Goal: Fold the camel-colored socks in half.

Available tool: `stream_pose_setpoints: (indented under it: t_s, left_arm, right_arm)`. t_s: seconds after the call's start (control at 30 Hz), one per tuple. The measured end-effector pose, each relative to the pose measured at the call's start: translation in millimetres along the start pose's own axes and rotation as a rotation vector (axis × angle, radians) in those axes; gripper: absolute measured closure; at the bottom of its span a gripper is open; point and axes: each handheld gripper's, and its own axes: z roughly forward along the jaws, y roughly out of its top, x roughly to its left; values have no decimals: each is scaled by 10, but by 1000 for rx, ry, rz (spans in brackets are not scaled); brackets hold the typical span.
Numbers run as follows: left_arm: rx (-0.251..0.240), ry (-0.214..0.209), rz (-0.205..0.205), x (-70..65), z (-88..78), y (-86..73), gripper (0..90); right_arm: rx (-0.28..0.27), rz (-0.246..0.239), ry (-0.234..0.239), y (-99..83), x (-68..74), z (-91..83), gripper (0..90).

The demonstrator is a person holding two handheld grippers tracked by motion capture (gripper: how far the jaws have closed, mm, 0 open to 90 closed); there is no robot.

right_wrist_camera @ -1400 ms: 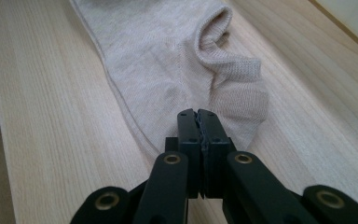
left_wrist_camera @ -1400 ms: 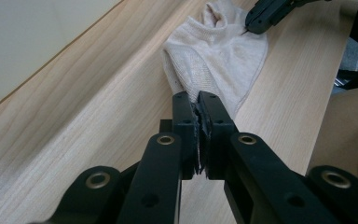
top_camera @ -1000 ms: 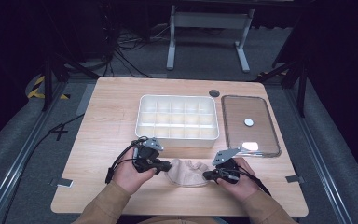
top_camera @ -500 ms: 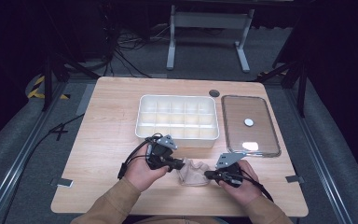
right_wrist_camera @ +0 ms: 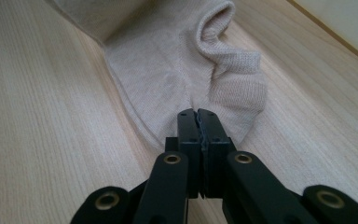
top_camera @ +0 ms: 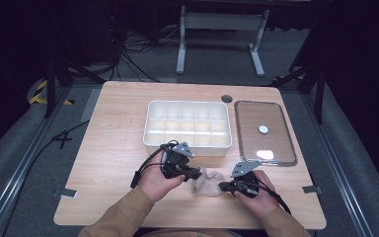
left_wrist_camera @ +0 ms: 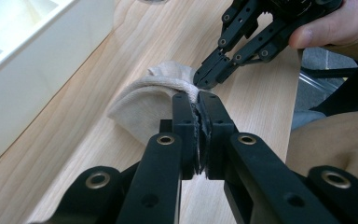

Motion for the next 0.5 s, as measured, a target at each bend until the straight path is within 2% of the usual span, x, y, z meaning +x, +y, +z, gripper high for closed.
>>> stream_pose_setpoints:
  t_s: [0.33,0.5]
  left_arm:
    - [-14,-23,8,-36,133,139,863]
    - [-12,-35,16,-27,228,192,862]
  right_arm:
    - [-51,0,37,-62,-54,11,893]
    - [-62,9,39,-82,-53,9,893]
